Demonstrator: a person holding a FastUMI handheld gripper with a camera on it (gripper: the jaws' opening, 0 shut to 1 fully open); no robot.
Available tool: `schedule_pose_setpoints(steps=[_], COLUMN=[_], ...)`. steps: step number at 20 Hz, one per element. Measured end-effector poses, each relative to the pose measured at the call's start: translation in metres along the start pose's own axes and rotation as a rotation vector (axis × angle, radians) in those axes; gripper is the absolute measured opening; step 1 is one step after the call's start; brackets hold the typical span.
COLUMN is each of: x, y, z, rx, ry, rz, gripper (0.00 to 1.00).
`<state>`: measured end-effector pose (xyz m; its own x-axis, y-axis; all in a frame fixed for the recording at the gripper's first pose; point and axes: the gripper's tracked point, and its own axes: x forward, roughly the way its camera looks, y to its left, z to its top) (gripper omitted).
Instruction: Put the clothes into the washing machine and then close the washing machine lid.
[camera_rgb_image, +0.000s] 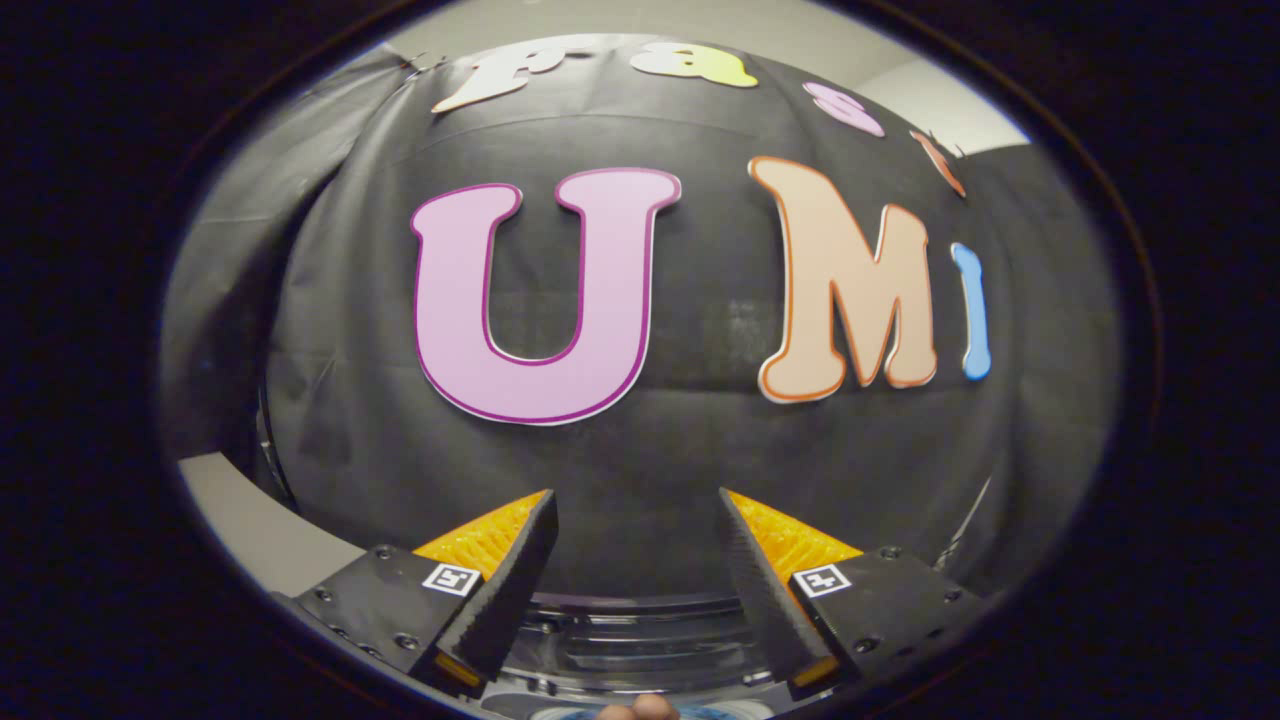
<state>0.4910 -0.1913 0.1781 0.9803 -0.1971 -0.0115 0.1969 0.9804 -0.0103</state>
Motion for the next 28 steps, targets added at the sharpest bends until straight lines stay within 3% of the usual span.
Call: schedule_pose_setpoints(steps=[4, 5, 10, 28], x=[0.011, 0.008, 0.005, -0.077], y=[0.009, 0.005, 0.004, -0.002], z=[-0.051, -0.037, -0.042, -0.052], rx=[0.022, 0.007, 0.008, 0.004], ry=[0.157, 0.086, 0.078, 0.088], rz=[0.000, -0.024, -0.041, -0.046], gripper=[0.98, 0.98, 0.97, 0.97])
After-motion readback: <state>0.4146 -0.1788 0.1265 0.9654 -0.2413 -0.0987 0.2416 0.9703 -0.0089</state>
